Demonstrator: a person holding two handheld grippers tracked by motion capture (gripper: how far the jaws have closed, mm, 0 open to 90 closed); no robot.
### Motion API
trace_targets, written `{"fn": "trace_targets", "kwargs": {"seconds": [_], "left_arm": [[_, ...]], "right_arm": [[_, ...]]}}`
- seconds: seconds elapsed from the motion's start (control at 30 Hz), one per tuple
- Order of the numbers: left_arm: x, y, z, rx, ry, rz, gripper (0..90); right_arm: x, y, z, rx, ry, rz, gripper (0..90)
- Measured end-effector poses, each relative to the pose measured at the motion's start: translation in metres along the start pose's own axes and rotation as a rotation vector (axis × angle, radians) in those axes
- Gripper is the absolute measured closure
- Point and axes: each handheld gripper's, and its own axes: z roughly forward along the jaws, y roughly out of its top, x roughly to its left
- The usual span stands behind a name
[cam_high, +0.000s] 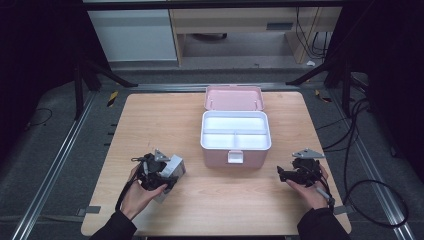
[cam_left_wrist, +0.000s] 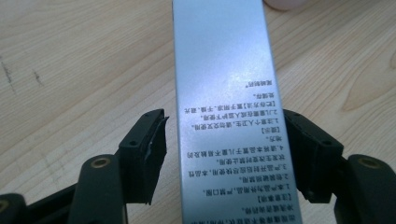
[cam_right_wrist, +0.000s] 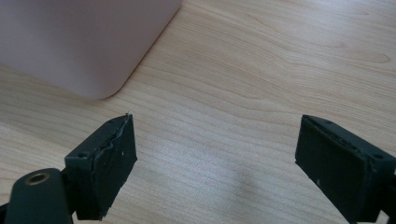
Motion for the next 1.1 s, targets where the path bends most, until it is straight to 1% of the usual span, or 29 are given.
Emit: {"fn": "trace_targets", "kwargs": {"seconds": [0.13,0.17,0.2,0.23,0.27,0.3,0.37,0.43,0.6,0.63,0.73,0.83,0.87,0.9,0.93,1.0,1.1], "left_arm": [[0.0,0.002,0.004,0.024,-0.011,-0.001,37.5],[0.0,0.003,0.005,0.032,-0.013,0.002,41.3],[0.0,0.003,0.005,0.041,-0.016,-0.002,41.3],[0.0,0.004,0.006,0.051,-0.013,-0.002,45.5],[0.0,0.004,0.006,0.051,-0.013,-0.002,47.6],[0.0,0.005,0.007,0.061,-0.012,-0.001,47.6],[0.0,0.006,0.007,0.07,-0.01,0.001,52.9],[0.001,0.007,0.007,0.076,-0.013,-0.002,53.5],[0.002,0.007,0.006,0.076,-0.022,-0.001,55.7],[0.003,0.007,0.003,0.069,-0.027,-0.003,55.8],[0.004,0.008,-0.003,0.052,-0.021,-0.008,55.8],[0.012,0.007,-0.011,0.028,-0.006,-0.026,55.8],[0.016,0.006,-0.015,0.022,0.007,-0.035,55.7],[0.024,0.004,-0.018,0.013,0.024,-0.057,55.7],[0.024,0.004,-0.018,0.013,0.024,-0.057,55.6],[0.039,0.0,-0.022,0.013,0.058,-0.097,55.6],[0.055,-0.006,-0.023,0.019,0.086,-0.145,55.6]], "right_arm": [[0.001,0.0,0.001,0.008,0.003,-0.008,13.0],[0.001,0.0,0.001,0.01,0.006,-0.007,13.1],[0.001,0.0,0.001,0.01,0.006,-0.007,13.1],[0.001,0.0,0.002,0.012,0.006,-0.01,13.1],[0.001,0.0,0.002,0.012,0.006,-0.01,13.1],[0.001,0.0,0.002,0.014,0.009,-0.01,13.0],[0.001,0.0,0.002,0.017,0.011,-0.009,13.1],[0.001,0.0,0.002,0.018,0.013,-0.009,13.0],[0.002,0.0,0.004,0.025,0.018,-0.018,12.9],[0.002,0.0,0.004,0.023,0.019,-0.018,12.9],[0.001,0.0,0.003,0.023,0.02,-0.018,12.9],[0.001,0.0,0.002,0.023,0.018,-0.014,12.9],[0.001,0.0,0.002,0.02,0.016,-0.013,12.9],[0.0,0.0,0.002,0.016,0.016,-0.014,12.9],[0.0,0.0,0.002,0.016,0.016,-0.014,12.9],[0.001,0.0,0.002,0.016,0.017,-0.013,12.9],[0.0,-0.001,0.002,0.019,0.018,-0.013,12.9]]}}
